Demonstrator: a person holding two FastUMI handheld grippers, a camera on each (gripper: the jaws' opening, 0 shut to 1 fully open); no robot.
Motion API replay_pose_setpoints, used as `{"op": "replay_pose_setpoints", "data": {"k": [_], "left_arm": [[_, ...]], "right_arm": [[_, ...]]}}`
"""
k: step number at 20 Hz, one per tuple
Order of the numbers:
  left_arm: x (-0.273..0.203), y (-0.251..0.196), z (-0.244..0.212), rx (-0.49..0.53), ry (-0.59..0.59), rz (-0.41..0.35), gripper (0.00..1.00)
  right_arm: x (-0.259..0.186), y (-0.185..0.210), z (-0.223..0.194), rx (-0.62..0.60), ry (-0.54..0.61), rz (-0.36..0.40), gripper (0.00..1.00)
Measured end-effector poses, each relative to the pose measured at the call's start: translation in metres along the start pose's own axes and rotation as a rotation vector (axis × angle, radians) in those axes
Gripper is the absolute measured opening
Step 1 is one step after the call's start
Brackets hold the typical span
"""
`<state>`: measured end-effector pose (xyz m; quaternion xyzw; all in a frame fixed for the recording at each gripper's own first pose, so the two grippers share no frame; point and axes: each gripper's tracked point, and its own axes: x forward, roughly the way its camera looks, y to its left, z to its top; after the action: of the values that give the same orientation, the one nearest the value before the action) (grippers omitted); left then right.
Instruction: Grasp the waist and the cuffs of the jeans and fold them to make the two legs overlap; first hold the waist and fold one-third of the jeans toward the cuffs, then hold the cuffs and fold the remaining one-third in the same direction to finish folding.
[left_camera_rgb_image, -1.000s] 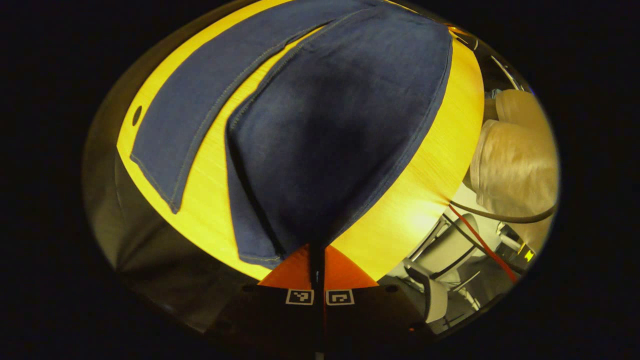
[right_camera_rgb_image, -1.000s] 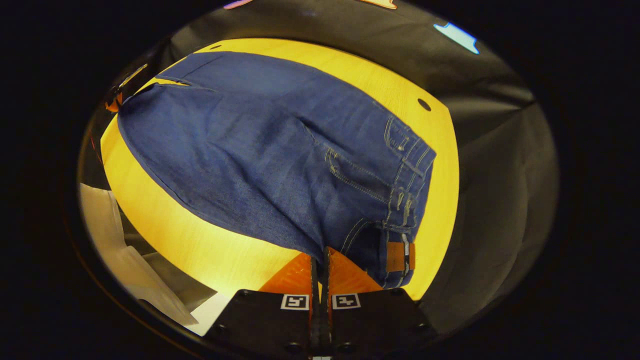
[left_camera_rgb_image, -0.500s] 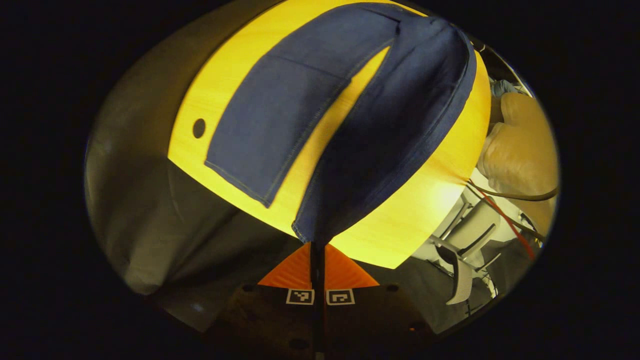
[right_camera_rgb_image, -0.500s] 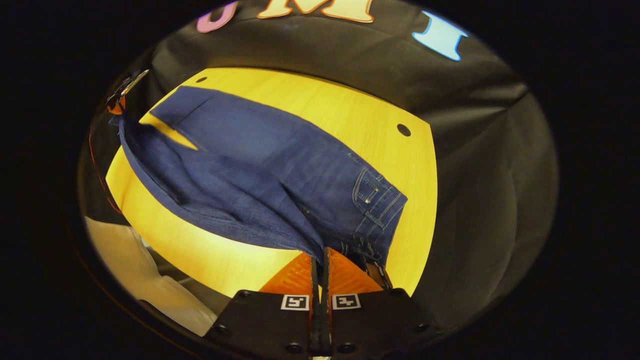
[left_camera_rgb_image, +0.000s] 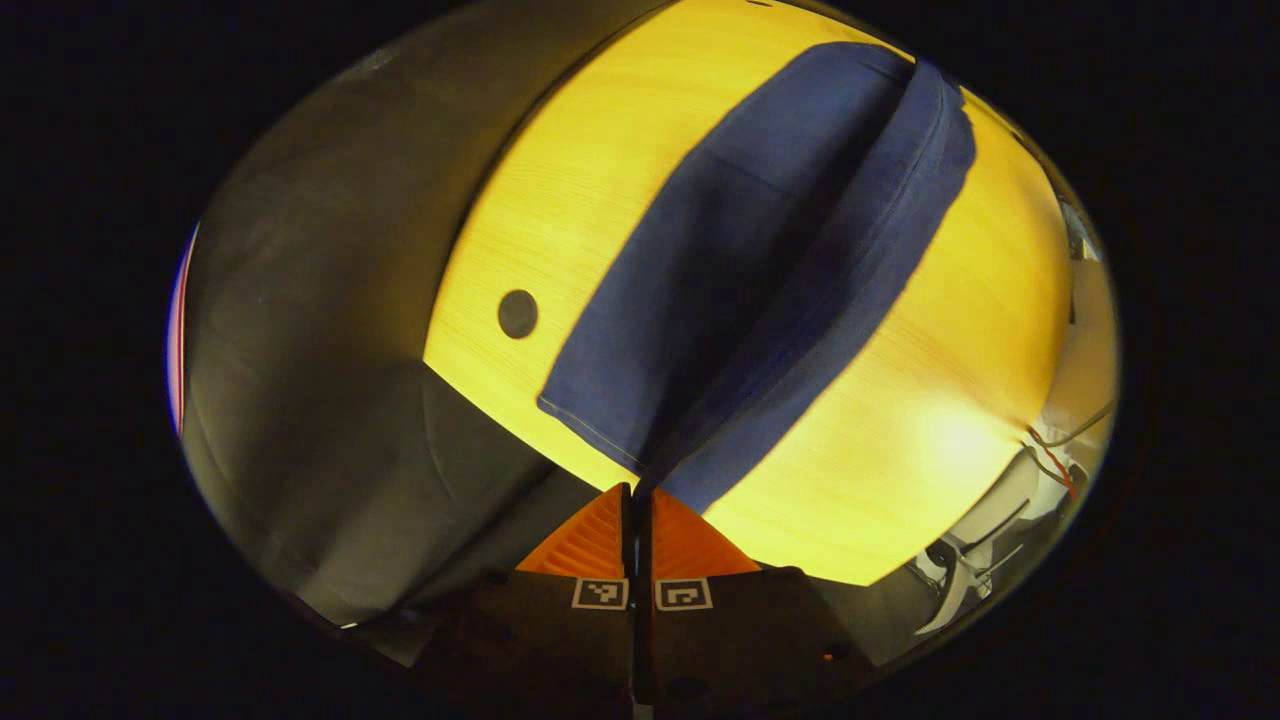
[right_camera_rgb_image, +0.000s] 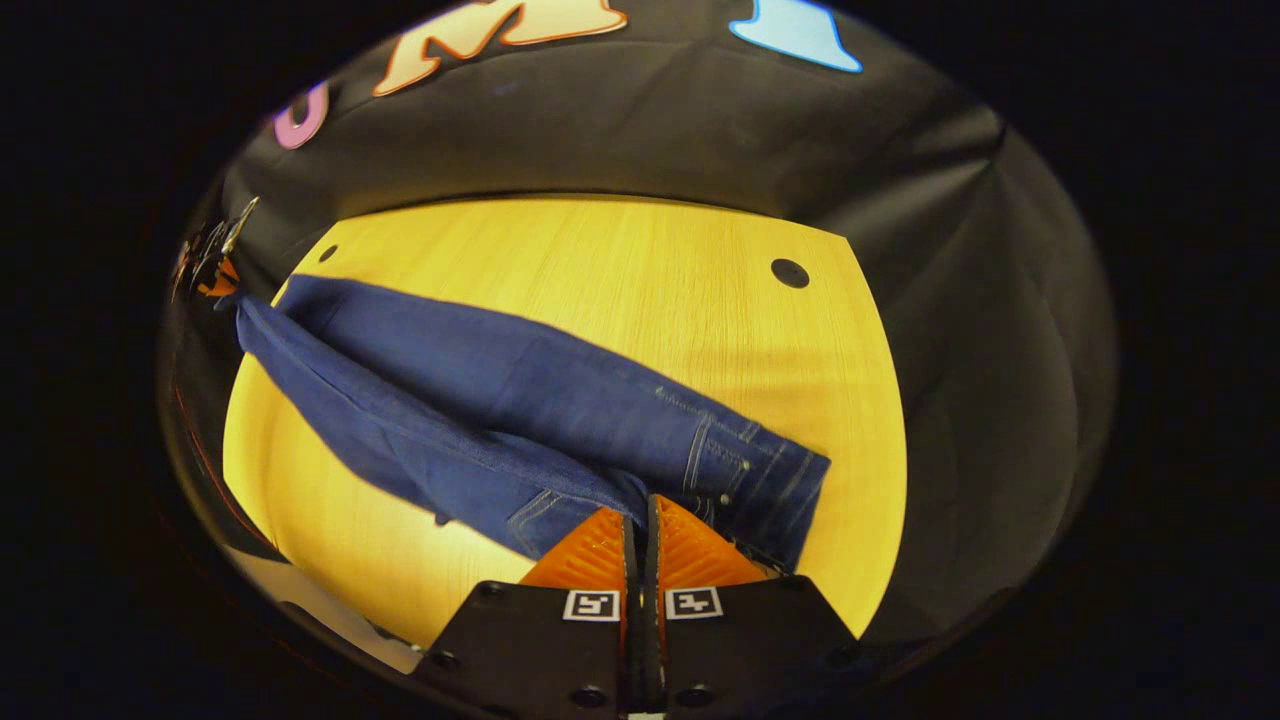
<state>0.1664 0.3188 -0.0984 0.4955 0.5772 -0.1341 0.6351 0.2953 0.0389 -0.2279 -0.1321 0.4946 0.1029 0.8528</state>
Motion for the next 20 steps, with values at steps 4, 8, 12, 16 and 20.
{"op": "replay_pose_setpoints", "data": {"k": [4,8,12,16,20], "left_arm": [[0.046,0.029,0.025,0.0,-0.002,0.096,0.0],[0.085,0.026,0.043,-0.033,0.017,0.121,0.0],[0.1,0.04,0.061,-0.075,-0.051,0.224,0.0],[0.095,0.049,0.059,-0.191,-0.157,0.328,0.74],[0.054,0.06,0.052,-0.387,-0.269,0.544,0.95]], "right_arm": [[0.059,-0.004,0.007,0.015,0.01,-0.016,0.03],[0.092,-0.006,0.002,0.029,0.052,-0.015,0.03],[0.098,-0.007,0.005,0.042,0.036,-0.01,0.03],[0.093,-0.01,0.009,0.13,0.005,0.036,0.11],[0.064,0.002,0.029,0.284,-0.081,0.161,0.73]]}}
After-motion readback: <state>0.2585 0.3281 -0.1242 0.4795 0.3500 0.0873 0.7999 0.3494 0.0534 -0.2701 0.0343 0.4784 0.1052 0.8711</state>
